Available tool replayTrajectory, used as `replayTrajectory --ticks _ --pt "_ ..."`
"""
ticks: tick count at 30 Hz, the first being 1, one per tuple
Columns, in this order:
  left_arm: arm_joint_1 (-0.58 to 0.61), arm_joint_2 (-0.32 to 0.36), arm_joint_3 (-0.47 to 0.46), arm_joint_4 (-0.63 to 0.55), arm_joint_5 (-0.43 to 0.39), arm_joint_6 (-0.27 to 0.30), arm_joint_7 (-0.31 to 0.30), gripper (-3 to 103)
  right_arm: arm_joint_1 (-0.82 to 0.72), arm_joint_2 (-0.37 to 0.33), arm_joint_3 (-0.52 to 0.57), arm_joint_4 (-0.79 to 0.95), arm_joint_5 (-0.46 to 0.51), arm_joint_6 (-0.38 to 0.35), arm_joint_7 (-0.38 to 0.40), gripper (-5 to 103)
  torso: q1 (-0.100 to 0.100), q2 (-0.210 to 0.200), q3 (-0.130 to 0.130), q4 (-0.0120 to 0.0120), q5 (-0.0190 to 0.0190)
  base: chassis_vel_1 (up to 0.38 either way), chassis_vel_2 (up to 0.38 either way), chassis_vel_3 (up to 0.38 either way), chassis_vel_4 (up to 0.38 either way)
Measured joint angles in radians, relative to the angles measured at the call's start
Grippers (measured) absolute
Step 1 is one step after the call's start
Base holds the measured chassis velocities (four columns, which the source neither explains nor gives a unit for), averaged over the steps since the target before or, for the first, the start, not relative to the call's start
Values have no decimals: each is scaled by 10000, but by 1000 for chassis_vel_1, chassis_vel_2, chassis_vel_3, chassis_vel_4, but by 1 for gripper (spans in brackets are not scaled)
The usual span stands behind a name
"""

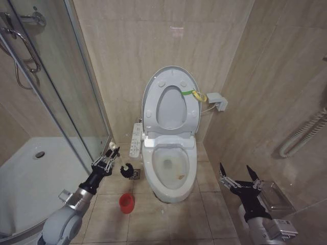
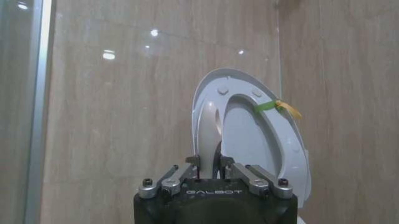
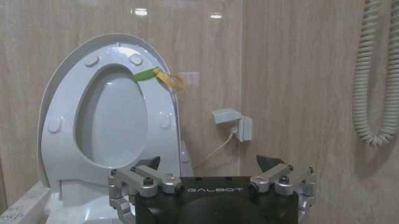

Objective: Open the toilet lid, clean the toilet bowl with a toilet brush, close the toilet lid, and flush.

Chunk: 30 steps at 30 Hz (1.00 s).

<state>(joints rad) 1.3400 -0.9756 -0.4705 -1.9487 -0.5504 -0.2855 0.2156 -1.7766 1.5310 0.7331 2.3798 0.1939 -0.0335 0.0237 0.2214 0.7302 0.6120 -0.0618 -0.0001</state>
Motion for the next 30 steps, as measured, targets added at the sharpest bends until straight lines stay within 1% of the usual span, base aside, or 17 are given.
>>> replayTrajectory --ticks 5,11,15,16,20,30 --pt "-127 27 309 -195 -185 254 -92 19 0 0 0 -1 0 0 0 100 0 0 0 1 0 0 0 0 0" --pt "-201 96 542 -332 -247 337 -121 19 0 0 0 0 0 0 0 100 0 0 0 2 0 0 0 0 0" --pt "-436 459 793 -435 -395 447 -125 19 0 0 0 -1 0 0 0 100 0 0 0 2 1 0 0 0 0" --pt "-436 459 793 -435 -395 447 -125 19 0 0 0 -1 0 0 0 100 0 0 0 2 1 0 0 0 0" --pt "-889 857 1127 -413 -524 530 -122 19 0 0 0 0 0 0 0 100 -1 0 0 1 1 0 0 0 0" --pt "-1726 1369 1666 -266 -723 625 -125 19 0 0 0 0 0 0 0 100 -1 0 0 1 1 0 0 0 0"
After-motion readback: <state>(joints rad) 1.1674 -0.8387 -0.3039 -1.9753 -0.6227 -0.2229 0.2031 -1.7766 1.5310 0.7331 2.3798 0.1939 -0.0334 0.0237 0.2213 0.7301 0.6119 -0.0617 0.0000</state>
